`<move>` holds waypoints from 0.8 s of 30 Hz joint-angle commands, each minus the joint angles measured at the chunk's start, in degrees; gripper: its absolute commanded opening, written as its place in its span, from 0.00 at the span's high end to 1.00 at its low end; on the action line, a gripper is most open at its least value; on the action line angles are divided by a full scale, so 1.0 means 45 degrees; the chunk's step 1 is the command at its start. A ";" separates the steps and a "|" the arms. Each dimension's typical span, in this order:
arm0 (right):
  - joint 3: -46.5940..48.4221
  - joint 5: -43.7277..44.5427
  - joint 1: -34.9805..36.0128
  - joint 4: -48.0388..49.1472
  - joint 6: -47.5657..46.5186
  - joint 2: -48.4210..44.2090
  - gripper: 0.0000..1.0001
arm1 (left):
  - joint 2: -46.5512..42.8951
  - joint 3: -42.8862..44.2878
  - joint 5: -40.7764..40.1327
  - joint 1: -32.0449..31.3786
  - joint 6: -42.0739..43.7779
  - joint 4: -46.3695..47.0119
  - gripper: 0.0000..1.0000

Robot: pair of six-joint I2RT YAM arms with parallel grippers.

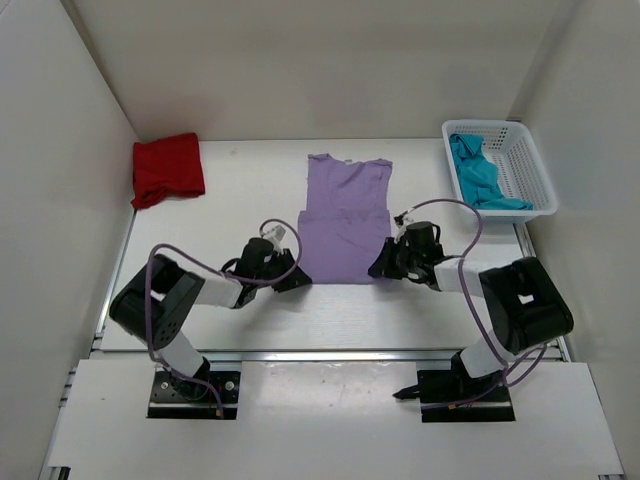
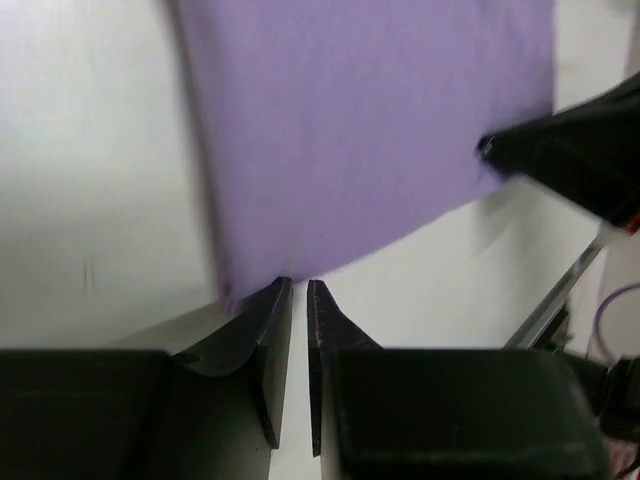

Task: Fold and stack the t-shirts
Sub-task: Grab one side of the 2/3 rectangular tshirt with both arms

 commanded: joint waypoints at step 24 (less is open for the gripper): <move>-0.3039 -0.1297 -0.1982 -0.0648 0.0114 -0.3491 0.61 | -0.2313 -0.1012 -0.1699 -0.0307 0.0488 -0.2327 0.52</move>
